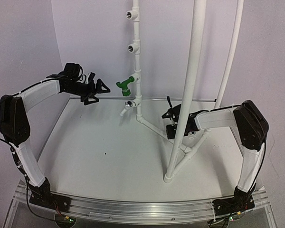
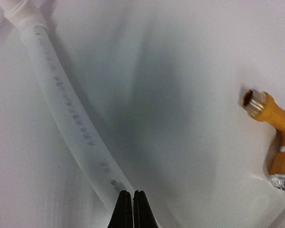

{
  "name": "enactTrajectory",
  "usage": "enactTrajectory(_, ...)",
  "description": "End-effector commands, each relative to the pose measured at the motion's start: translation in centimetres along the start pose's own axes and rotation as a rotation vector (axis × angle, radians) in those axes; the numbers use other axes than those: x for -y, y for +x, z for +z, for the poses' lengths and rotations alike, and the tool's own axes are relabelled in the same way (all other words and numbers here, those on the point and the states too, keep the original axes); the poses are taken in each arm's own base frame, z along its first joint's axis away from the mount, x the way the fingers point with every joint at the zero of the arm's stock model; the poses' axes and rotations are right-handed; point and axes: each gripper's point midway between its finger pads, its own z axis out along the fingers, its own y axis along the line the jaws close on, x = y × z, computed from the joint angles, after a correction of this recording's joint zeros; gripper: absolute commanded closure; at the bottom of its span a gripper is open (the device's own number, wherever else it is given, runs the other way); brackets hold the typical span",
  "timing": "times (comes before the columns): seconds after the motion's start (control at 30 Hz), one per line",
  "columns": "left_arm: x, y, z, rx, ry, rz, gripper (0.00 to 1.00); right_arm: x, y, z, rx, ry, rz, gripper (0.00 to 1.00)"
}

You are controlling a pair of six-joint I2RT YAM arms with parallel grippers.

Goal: Install the water faucets

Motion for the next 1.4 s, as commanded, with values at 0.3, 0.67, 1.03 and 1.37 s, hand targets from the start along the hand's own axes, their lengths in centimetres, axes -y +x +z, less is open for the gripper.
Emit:
enactTrajectory(0.3,10.4,-1.4,-2.3,0.179,0.259,0.219,0.0,0.4,-0.1,-3.6,0.002,-0.071,-0.071,0.72)
enactTrajectory(0.67,11.1,1.0,-4.7,0.197,0.219,0.271,0.0,1.1,2.5,-3.8,-0.078,-0.076,-0.318,0.29)
enactTrajectory(1.03,10.7,0.0,-0.9,0.192,0.143,0.341,0.07,3.6,6.1,-2.7,-0.255,-0.099,-0.432,0.26)
enactTrajectory(1.37,9.8,-1.4,2.7,0.17,0.128,0.336,0.23,5.4,8.1,-2.2,-0.366,-0.11,-0.477,0.28)
